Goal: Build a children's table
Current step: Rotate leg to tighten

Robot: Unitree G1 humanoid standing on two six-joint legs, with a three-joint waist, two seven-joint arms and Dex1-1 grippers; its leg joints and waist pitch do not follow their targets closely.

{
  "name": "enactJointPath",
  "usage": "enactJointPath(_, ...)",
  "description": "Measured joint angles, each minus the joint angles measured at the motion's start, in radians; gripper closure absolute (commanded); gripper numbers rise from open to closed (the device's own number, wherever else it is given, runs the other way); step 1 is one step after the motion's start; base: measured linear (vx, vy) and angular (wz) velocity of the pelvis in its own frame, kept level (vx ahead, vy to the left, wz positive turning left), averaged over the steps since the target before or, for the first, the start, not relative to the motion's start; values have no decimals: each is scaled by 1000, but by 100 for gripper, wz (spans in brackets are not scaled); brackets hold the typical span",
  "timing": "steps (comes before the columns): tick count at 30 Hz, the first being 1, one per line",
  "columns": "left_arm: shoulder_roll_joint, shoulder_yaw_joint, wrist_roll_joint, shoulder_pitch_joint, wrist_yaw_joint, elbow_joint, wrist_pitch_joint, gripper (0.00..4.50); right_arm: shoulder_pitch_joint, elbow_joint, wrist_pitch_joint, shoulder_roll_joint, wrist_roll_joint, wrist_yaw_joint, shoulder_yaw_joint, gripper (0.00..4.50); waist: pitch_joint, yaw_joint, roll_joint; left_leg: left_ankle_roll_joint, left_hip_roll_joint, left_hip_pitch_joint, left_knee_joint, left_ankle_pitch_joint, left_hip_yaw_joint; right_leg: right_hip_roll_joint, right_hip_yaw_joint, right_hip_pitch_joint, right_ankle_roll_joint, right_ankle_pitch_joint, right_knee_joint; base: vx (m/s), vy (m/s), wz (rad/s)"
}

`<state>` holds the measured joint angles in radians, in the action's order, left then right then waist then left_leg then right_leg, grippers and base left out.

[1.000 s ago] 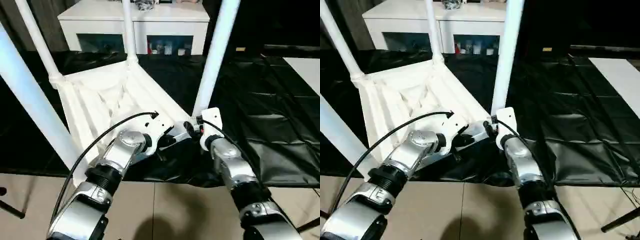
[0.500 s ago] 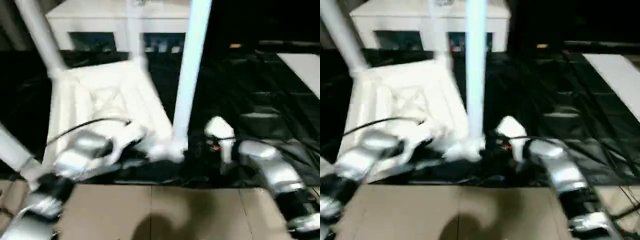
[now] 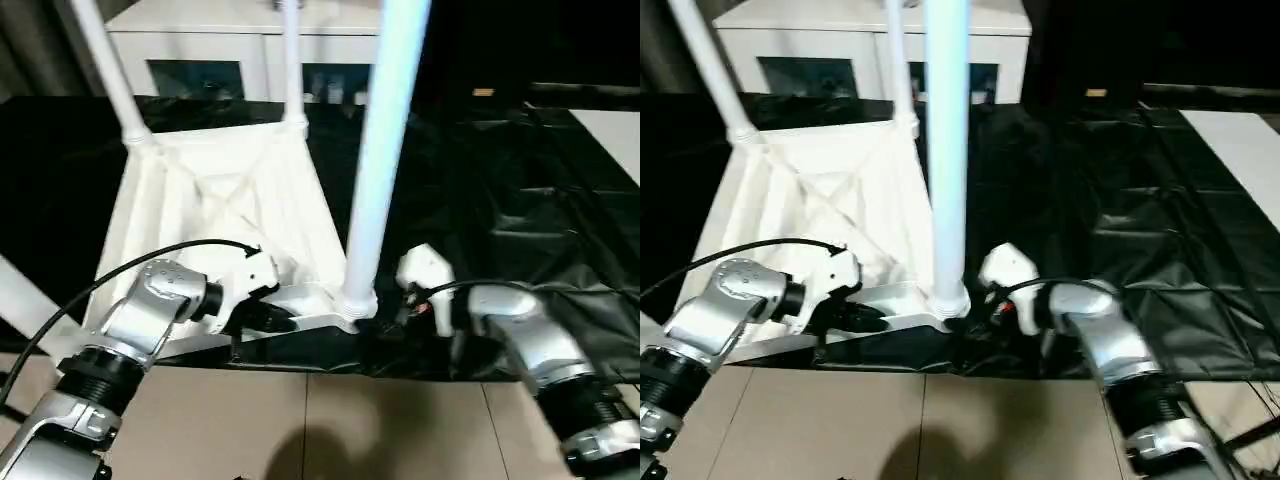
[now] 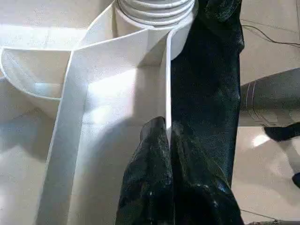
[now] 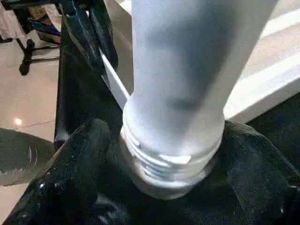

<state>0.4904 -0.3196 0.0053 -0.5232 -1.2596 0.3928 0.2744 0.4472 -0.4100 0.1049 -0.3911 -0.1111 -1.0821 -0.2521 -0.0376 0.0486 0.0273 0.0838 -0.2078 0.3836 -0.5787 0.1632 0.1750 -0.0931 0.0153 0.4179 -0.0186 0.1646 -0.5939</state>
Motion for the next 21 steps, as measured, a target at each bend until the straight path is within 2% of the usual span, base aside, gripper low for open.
enactJointPath(6,-3,-1,1,-5,4,7,-4,450,35,-39,-28,26,5,0,-7,83,0,5,0,0,0,0,0,0,0,0,0,0,0,0,-1,0,0,0)
enactJointPath(7,-3,-2,1,-5,4,7,-7,450,38,-45,-30,26,5,-1,-7,107,0,6,0,0,0,0,0,0,0,0,0,0,0,0,-1,0,0,0)
enactJointPath(16,-4,-3,0,-5,3,7,-10,450,55,-75,-30,29,2,-12,-2,176,0,8,0,0,0,0,-1,0,0,0,0,0,0,0,-1,0,0,0)
enactJointPath(21,-3,-3,-1,-5,2,12,-10,450,55,-82,-30,38,0,-12,5,181,0,8,0,0,0,0,-1,0,0,0,0,0,0,0,-2,0,0,0)
